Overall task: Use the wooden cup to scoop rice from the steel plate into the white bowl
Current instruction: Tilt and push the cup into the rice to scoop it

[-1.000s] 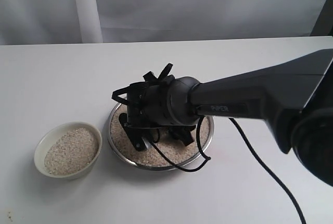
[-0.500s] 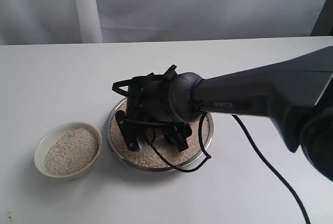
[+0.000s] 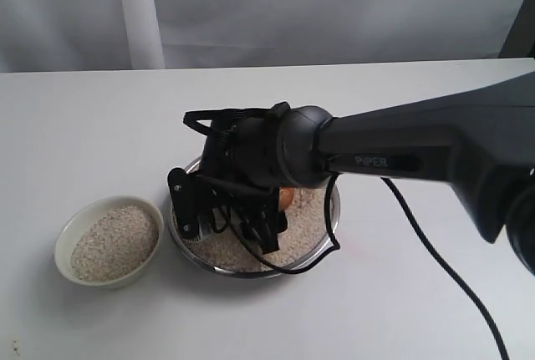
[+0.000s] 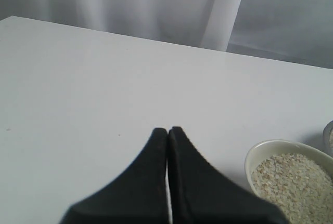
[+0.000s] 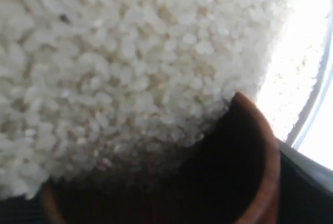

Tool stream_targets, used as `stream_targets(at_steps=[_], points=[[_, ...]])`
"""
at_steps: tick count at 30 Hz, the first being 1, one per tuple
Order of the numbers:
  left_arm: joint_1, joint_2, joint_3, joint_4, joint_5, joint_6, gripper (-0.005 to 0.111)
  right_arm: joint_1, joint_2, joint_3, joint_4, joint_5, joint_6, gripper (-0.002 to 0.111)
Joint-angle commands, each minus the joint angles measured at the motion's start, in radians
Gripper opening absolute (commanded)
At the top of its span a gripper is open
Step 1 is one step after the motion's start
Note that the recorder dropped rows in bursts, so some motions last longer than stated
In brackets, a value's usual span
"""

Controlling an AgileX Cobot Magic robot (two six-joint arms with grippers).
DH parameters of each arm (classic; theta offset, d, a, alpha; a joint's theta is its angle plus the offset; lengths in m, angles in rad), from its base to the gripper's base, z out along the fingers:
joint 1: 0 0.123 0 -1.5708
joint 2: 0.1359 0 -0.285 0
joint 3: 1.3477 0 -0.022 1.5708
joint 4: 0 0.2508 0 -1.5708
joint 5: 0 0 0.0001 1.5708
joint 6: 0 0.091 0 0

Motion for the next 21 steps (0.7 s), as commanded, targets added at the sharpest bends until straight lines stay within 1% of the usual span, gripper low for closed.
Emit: stream_targets(at_steps=[1, 7, 14, 17, 21], points=[[-0.006, 0.000, -0.001, -0.006, -0.006, -0.002, 0.000, 0.003, -0.010, -0.001, 0.098, -0.078, -0.001, 0.000], [-0.006, 0.000, -0.001, -0.006, -0.006, -0.002, 0.000, -0.016, -0.010, -0.001, 0.186, -0.094, -0.001, 0.000], [-0.006, 0.000, -0.001, -0.006, -0.006, -0.002, 0.000, -0.021, -0.010, -0.001, 0.209, -0.097, 0.003, 0.000], [-0.006, 0.000, -0.001, -0.006, -0.006, -0.002, 0.000, -0.031, -0.013, -0.001, 0.284, -0.125, -0.003, 0.000], [-0.006, 0.000, -0.001, -0.006, -0.006, -0.002, 0.000, -0.042, -0.021, -0.001, 0.319, -0.146, -0.005, 0.000]])
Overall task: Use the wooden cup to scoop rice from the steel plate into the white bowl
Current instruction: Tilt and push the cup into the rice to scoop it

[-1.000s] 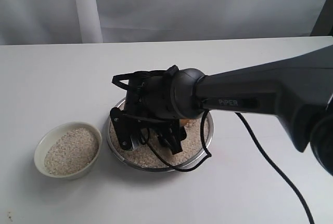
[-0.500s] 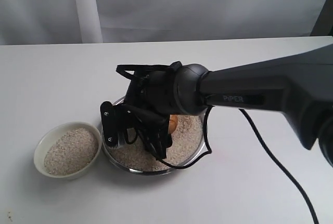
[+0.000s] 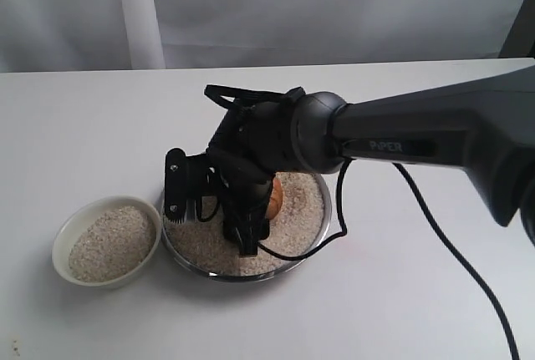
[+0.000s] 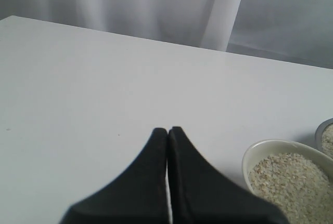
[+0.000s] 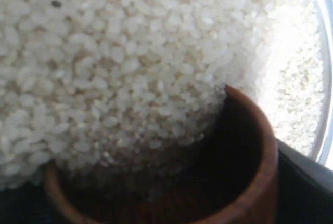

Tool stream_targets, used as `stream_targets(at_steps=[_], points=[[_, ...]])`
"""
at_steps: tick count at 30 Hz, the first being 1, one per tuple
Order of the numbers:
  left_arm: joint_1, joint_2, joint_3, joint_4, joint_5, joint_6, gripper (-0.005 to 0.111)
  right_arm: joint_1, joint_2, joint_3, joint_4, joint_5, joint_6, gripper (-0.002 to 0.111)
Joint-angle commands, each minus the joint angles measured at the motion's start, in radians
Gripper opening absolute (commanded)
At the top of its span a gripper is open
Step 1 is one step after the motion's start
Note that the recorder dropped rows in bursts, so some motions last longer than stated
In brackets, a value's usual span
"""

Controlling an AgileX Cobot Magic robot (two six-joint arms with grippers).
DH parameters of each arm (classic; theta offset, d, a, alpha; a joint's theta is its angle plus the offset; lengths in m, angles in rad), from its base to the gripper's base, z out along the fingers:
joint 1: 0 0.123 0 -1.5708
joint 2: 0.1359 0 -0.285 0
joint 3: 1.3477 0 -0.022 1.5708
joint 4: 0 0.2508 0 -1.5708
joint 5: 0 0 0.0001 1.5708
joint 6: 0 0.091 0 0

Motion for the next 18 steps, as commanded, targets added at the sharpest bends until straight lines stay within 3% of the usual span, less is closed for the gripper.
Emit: stream_targets(at_steps=[1, 18], points=[[-0.006, 0.000, -0.001, -0.006, -0.006, -0.002, 0.000, -0.007, -0.007, 0.000, 0.092, -0.056, -0.005, 0.000], [-0.006, 0.000, -0.001, -0.006, -0.006, -0.002, 0.000, -0.042, -0.007, 0.000, 0.289, -0.136, -0.032, 0.000]])
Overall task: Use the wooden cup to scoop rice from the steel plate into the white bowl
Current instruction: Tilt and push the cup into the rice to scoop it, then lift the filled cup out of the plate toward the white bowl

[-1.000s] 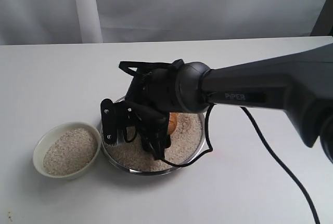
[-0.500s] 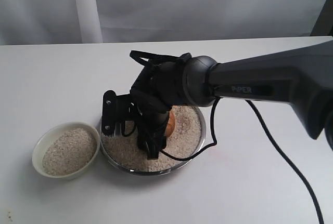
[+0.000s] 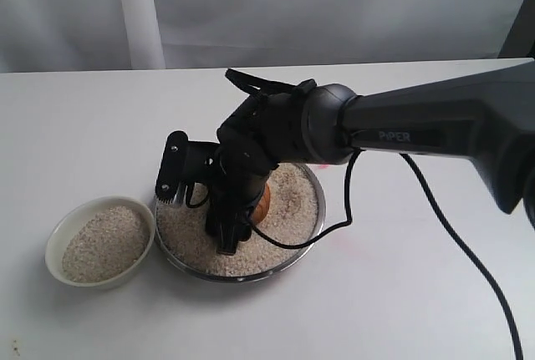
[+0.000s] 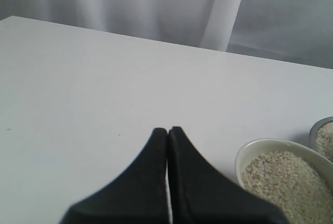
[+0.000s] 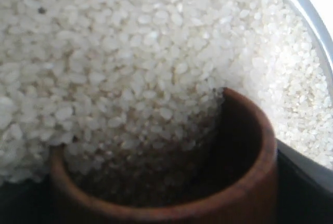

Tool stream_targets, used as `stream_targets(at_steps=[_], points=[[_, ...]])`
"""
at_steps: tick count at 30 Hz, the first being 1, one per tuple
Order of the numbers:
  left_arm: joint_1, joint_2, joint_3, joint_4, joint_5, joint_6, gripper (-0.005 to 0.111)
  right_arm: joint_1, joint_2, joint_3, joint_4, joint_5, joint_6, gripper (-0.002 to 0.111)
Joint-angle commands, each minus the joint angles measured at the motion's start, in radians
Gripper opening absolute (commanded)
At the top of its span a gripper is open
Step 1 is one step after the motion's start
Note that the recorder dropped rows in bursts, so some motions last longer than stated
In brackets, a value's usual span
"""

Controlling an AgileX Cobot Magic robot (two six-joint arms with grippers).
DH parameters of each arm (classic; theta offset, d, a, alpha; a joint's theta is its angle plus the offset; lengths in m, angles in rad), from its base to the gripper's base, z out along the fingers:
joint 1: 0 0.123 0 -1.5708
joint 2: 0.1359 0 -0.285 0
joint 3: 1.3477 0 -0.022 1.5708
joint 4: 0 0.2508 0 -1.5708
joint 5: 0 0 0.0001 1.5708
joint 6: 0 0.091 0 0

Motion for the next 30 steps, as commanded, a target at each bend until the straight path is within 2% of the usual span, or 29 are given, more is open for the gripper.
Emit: stream_targets(at_steps=[1, 16, 30], points=[[-0.006, 0.000, -0.001, -0.006, -0.006, -0.002, 0.000, -0.007, -0.005, 0.000, 0.077, -0.048, -0.023, 0.000], [-0.006, 0.000, -0.001, -0.006, -0.006, -0.002, 0.000, -0.009, -0.012, 0.006, 0.150, -0.064, -0.045, 0.000], [-0.006, 0.000, -0.001, -0.006, -0.006, -0.002, 0.000, -0.070, -0.175, 0.336, 0.322, -0.502, -0.095, 0.000]])
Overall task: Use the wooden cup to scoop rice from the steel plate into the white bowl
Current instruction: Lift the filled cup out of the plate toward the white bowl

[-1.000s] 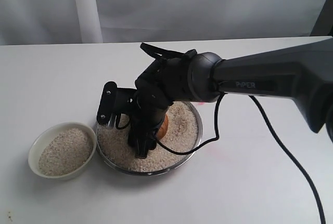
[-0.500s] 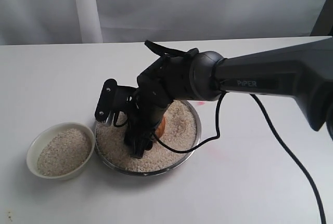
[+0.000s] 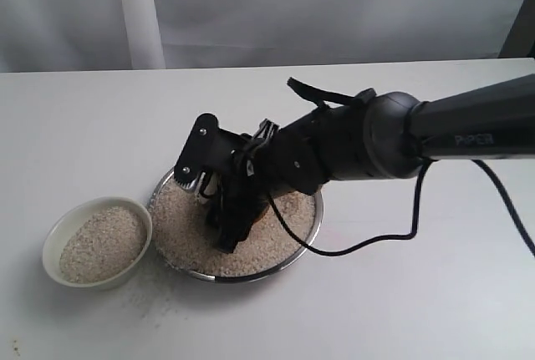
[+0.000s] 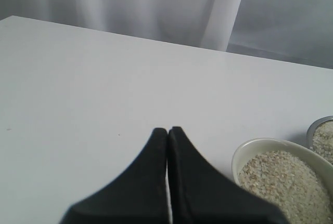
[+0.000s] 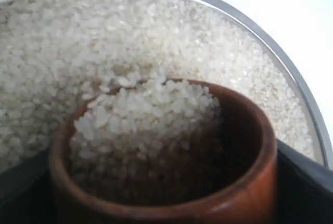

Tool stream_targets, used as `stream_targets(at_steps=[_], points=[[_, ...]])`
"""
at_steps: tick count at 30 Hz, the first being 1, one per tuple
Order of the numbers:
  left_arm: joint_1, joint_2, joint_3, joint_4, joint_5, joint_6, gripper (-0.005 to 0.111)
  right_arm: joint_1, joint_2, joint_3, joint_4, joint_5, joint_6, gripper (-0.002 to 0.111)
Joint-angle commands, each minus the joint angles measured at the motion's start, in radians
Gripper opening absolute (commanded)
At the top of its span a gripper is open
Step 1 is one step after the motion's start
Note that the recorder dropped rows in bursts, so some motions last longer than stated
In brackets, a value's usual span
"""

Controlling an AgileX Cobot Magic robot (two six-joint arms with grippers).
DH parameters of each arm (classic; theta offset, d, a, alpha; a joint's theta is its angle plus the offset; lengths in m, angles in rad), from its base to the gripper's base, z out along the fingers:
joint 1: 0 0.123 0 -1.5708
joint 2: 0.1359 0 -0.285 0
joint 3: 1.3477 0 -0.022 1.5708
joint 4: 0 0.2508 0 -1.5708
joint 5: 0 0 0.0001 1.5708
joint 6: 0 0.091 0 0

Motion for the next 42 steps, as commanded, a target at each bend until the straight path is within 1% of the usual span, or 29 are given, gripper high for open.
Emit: stream_targets(at_steps=[1, 6, 9, 11, 14, 17, 28, 31, 32, 35, 39, 42], points=[[-0.006, 0.000, -0.001, -0.006, -0.006, -0.002, 0.000, -0.025, -0.042, 0.093, 0.062, -0.166, -0.009, 0.000], [-0.006, 0.000, -0.001, -0.006, -0.006, -0.002, 0.000, -0.048, -0.074, 0.192, 0.092, -0.336, 0.006, 0.000], [-0.006, 0.000, -0.001, -0.006, -0.006, -0.002, 0.000, -0.050, -0.101, 0.234, 0.092, -0.452, 0.067, 0.000], [-0.006, 0.000, -0.001, -0.006, -0.006, -0.002, 0.000, -0.050, -0.124, 0.255, 0.088, -0.514, 0.137, 0.000], [-0.006, 0.000, -0.001, -0.006, -0.006, -0.002, 0.000, -0.050, -0.155, 0.294, 0.020, -0.633, 0.334, 0.000], [-0.006, 0.000, -0.001, -0.006, -0.006, -0.002, 0.000, -0.050, -0.155, 0.336, -0.023, -0.760, 0.478, 0.000], [-0.006, 0.000, -0.001, -0.006, -0.006, -0.002, 0.000, -0.050, -0.155, 0.345, -0.082, -0.781, 0.482, 0.000], [-0.006, 0.000, -0.001, -0.006, -0.006, -0.002, 0.000, -0.050, -0.167, 0.340, -0.102, -0.746, 0.461, 0.000], [-0.006, 0.000, -0.001, -0.006, -0.006, -0.002, 0.000, -0.050, -0.172, 0.330, -0.105, -0.704, 0.456, 0.000], [-0.006, 0.000, -0.001, -0.006, -0.006, -0.002, 0.000, -0.043, -0.189, 0.263, -0.168, -0.517, 0.443, 0.000], [-0.006, 0.000, -0.001, -0.006, -0.006, -0.002, 0.000, -0.001, -0.194, 0.120, -0.269, -0.251, 0.437, 0.000], [-0.006, 0.000, -0.001, -0.006, -0.006, -0.002, 0.000, 0.040, -0.194, 0.028, -0.332, -0.142, 0.434, 0.000]])
